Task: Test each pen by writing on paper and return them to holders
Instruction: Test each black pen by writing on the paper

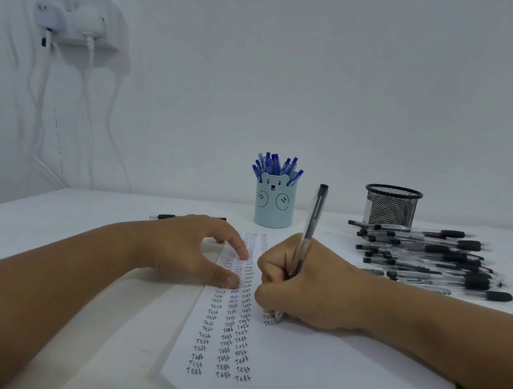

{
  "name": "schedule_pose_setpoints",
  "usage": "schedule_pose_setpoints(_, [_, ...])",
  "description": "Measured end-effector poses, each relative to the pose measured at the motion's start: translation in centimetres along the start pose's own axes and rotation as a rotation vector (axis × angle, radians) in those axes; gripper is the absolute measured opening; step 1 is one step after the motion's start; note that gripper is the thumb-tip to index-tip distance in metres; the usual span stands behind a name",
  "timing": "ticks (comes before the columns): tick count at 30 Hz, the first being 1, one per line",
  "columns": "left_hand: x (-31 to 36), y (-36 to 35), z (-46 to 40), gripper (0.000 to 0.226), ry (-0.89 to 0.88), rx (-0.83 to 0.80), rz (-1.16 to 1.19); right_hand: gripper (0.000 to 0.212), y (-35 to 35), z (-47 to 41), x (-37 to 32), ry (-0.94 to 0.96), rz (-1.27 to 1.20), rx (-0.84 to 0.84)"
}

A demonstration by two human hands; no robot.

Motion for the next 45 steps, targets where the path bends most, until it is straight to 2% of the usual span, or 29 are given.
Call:
schedule_pose_setpoints(3, [0.1, 0.1, 0.0, 0.054, 0.004, -0.005, 0.006, 0.043, 0.2, -0.1, 0.3, -0.010, -0.004, 0.022])
schedule_pose_setpoints(7, [0.0, 0.1, 0.0, 0.065, 0.012, 0.003, -0.003, 0.045, 0.0, -0.1, 0.2, -0.002, 0.003, 0.005])
schedule_pose_setpoints(12, [0.1, 0.1, 0.0, 0.060, 0.013, 0.004, 0.014, 0.044, 0.0, 0.0, -0.2, 0.012, 0.019, 0.005])
schedule_pose_setpoints(18, [0.0, 0.0, 0.0, 0.067, 0.005, 0.004, 0.007, 0.045, 0.0, 0.0, 0.2, 0.002, -0.014, 0.013])
schedule_pose_setpoints(22, [0.3, 0.1, 0.1, 0.056, -0.001, 0.005, 0.001, 0.048, 0.9, -0.1, 0.5, -0.070, -0.253, 0.152])
schedule_pose_setpoints(24, [0.4, 0.2, 0.1, 0.048, 0.022, 0.007, -0.002, 0.055, 2.1, -0.6, 0.4, -0.060, -0.291, 0.234])
schedule_pose_setpoints(28, [0.3, 0.2, 0.2, 0.046, 0.023, 0.011, -0.020, 0.060, 4.6, -1.5, 0.1, 0.047, -0.063, 0.359])
schedule_pose_setpoints(30, [0.3, 0.2, 0.2, 0.047, 0.029, 0.008, -0.017, 0.048, 5.7, -1.7, 0.2, 0.087, -0.035, 0.421])
schedule_pose_setpoints(32, [0.4, 0.2, 0.2, 0.049, 0.029, 0.004, -0.009, 0.046, 6.3, -1.7, 0.3, 0.111, 0.025, 0.418])
schedule_pose_setpoints(34, [0.5, 0.2, 0.2, 0.051, 0.025, -0.001, -0.010, 0.057, 6.4, -1.5, 0.1, 0.175, 0.261, 0.378])
schedule_pose_setpoints(36, [0.4, 0.2, 0.3, 0.051, 0.035, -0.003, -0.019, 0.053, 6.2, -1.3, -0.5, 0.255, 0.456, 0.351])
schedule_pose_setpoints(40, [0.5, 0.2, 0.3, 0.050, 0.022, -0.004, -0.020, 0.036, 5.7, -1.9, -0.3, 0.292, 0.581, 0.359])
schedule_pose_setpoints(43, [0.3, 0.2, 0.2, 0.050, 0.018, 0.001, -0.018, 0.030, 5.4, -2.2, 0.6, 0.248, 0.574, 0.342])
schedule_pose_setpoints(45, [0.3, 0.2, 0.2, 0.050, 0.016, 0.000, -0.016, 0.019, 5.4, -2.0, 1.0, 0.215, 0.563, 0.342])
Point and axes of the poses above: each hand's wrist, its own z-axis away from the middle knuckle, its own y-axis out of the back of the hand, x = y × z, the point moved 7 cm from there along -z, towards the middle knuckle, and after that the axes turned 12 degrees about x, right-handed, at the moved point
